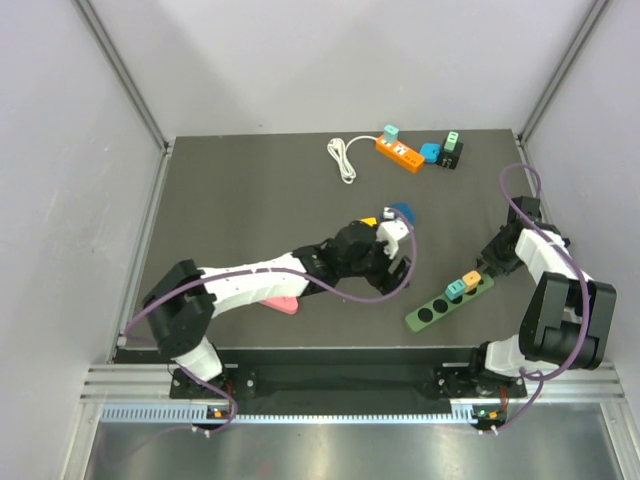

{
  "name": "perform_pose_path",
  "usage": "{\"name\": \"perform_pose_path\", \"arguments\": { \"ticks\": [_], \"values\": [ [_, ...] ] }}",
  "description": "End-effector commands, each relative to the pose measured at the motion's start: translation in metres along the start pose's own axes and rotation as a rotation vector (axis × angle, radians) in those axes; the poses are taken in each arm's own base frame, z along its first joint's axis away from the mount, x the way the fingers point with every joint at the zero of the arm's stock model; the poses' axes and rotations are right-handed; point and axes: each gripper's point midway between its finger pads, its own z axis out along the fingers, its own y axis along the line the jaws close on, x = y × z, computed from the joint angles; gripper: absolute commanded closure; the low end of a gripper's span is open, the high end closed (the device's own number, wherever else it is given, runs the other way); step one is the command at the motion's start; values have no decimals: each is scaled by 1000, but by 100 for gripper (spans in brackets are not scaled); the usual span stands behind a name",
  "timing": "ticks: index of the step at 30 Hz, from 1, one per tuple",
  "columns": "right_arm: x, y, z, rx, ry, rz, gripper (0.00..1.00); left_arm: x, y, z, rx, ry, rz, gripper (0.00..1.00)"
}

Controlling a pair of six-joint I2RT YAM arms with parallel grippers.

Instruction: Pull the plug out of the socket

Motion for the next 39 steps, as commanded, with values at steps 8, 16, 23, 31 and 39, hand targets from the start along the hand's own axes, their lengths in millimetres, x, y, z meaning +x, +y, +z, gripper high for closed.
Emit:
{"name": "perform_pose_path", "arguments": {
  "ticks": [8,16,23,31,39],
  "values": [
    [50,-33,20,124,170,-42,76,-8,-60,86,180,-2,207,20],
    [51,-33,21,122,174,-46,76,-5,-76,127,192,-32,231,19],
    [50,-33,20,122,170,-45,76,2,-76,151,183,-16,219,23],
    [52,-35,19,131,168,-38,76,-10,-68,169,104,-18,166,78],
    [53,-37,21,140,170,-28,76,-18,-75,168,122,-3,55,100]
  ]
}}
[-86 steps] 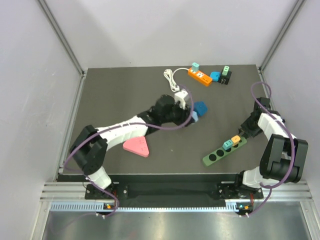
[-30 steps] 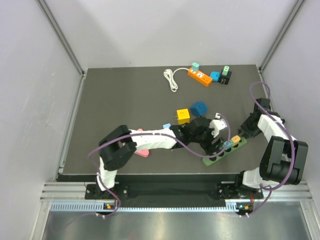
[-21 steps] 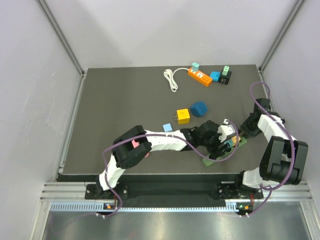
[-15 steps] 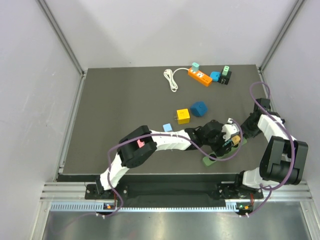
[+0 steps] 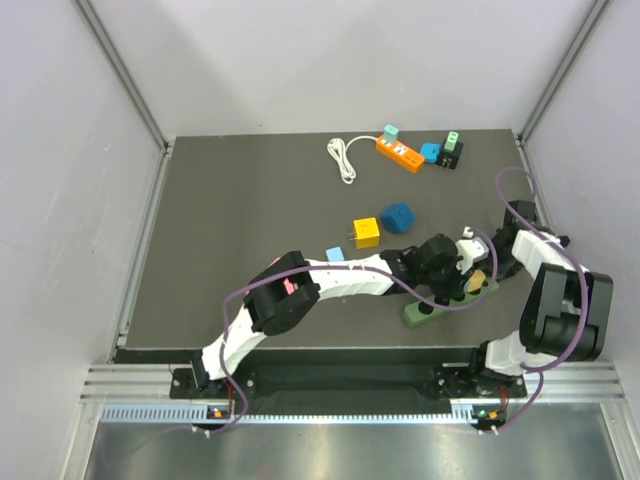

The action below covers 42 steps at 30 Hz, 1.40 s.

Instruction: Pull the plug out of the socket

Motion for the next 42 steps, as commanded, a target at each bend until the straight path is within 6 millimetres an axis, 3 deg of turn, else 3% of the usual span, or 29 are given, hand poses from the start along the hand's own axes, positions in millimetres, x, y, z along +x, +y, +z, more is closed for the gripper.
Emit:
{"name": "perform_pose_path", "arguments": {
  "ticks": [1,2,4,5,6,8,9,12,19,25,27,30,32,33,37,42],
  "values": [
    [61,-41,12,161,203,-22,76,-42,-10,0,34,-144,-47,100],
    [61,-42,12,165,202,-18,76,-32,-9,1,16,-141,-33,100],
    [62,-42,11,165,200,-15,76,-39,-11,-7,-39,-182,34,100],
    [63,-44,12,173,202,-8,76,-47,-22,-8,-64,-233,141,100],
    [62,-44,12,176,193,-6,76,-37,-8,-13,-179,-237,192,100],
    [62,-44,11,171,189,1,76,-37,-16,-14,-254,-269,322,100],
    [63,-41,10,154,194,2,76,-33,-8,-12,-314,-253,340,100],
    [52,-38,4,153,168,-19,76,-33,-6,-13,-329,-249,345,100],
    [-5,-17,-47,118,20,-58,68,-24,7,-21,-326,-227,302,100],
    [-12,-13,-73,90,-17,-79,56,-17,26,-28,-343,-200,214,100],
    [-7,-13,-72,71,-1,-78,49,-17,26,-30,-332,-208,206,100],
    [7,-9,-58,16,58,-74,48,-17,22,-30,-314,-216,204,100],
    [14,-7,-45,6,102,-68,53,-19,21,-30,-307,-221,194,100],
    [14,-8,-41,12,101,-62,61,-20,19,-30,-299,-223,195,100],
    [17,-7,-26,4,114,-58,63,-19,18,-31,-288,-217,194,100],
    [14,-6,-22,1,98,-60,63,-18,15,-29,-266,-208,185,100]
  ]
}}
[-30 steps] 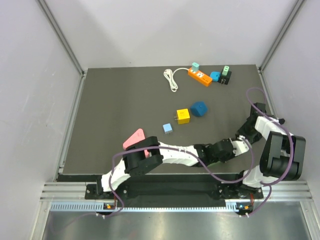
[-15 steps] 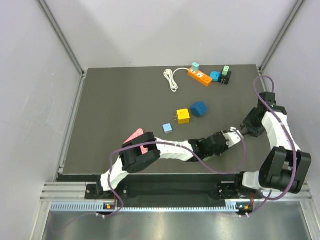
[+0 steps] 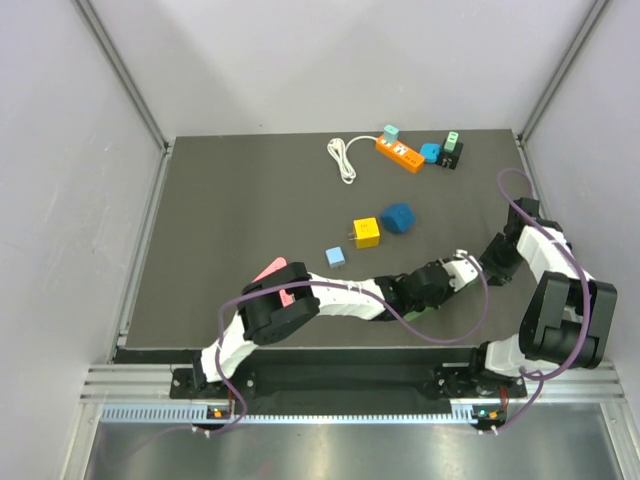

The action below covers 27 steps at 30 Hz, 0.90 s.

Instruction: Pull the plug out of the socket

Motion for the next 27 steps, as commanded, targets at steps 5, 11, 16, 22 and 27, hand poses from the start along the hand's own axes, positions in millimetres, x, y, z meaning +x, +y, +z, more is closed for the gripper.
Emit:
{"name": "perform_pose_path", "arguments": {
  "ticks": [5,11,16,22,27],
  "values": [
    [-17,11,-4,-56,-68,9,65,-27,5,-12,9,-34,-19,100],
    [-27,11,-10,-39,-103,26,64,-30,3,-11,15,-37,-23,100],
    [-27,15,-1,-45,-67,30,66,-29,2,-10,21,-31,-23,100],
    [-38,17,-19,-42,-108,32,66,-26,2,-11,23,-25,-25,100],
    [-37,18,-19,-44,-99,42,66,-27,1,-10,29,-27,-33,100]
  ]
}}
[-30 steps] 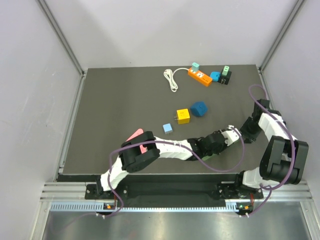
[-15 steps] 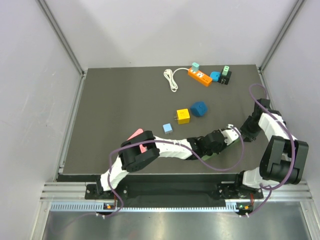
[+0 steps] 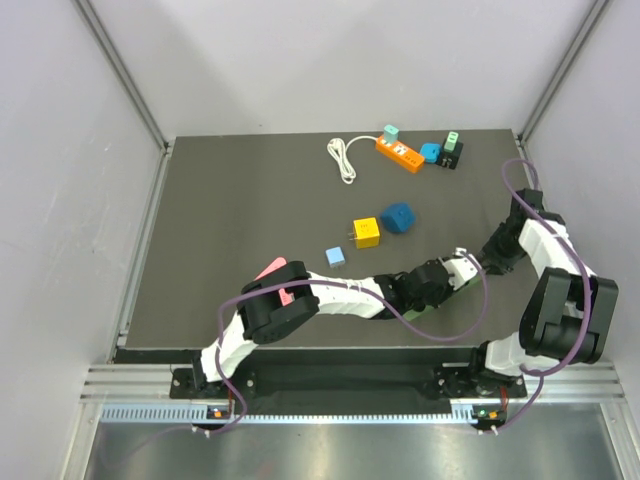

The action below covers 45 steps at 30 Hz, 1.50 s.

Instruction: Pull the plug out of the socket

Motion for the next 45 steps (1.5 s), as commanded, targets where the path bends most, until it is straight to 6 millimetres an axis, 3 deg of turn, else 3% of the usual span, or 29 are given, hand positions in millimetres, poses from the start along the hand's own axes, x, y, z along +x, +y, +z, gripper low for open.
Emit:
{"name": "perform_pose_path", "arguments": {
  "ticks": [1,13,18,23,27,31,33,35,38,39,40,42,44,45],
  "values": [
    [-10,5,-10,-14,-33,20,66,-28,1,-9,10,-37,-18,100],
    [9,-3,27,22,35,36,67,-36,-3,-9,33,-47,-21,100],
    [21,-11,48,48,73,43,68,-48,-9,-10,81,-69,-90,100],
    [32,-24,56,102,85,39,69,-62,-14,-15,188,-102,-203,100],
    [38,-30,59,111,85,37,69,-69,-3,-17,236,-129,-315,100],
    [41,-34,62,137,92,35,71,-66,0,-13,104,-94,-153,100],
    [43,-37,64,149,96,39,71,-67,-8,-19,-13,-100,44,100],
    [44,-38,65,150,95,40,71,-63,-17,-17,-4,-91,70,100],
    [43,-38,67,156,96,43,71,-74,-22,-20,108,-117,-108,100],
    [45,-39,68,164,101,44,71,-77,-8,-19,136,-152,-272,100],
    [45,-40,69,168,100,45,71,-92,-16,-30,252,-193,-344,100],
    [46,-41,70,173,106,46,71,-102,-4,-35,297,-237,-441,100],
    [46,-42,70,177,109,47,71,-106,1,-34,251,-237,-386,100],
    [46,-41,70,177,107,46,71,-109,-6,-35,216,-243,-259,100]
  ]
}}
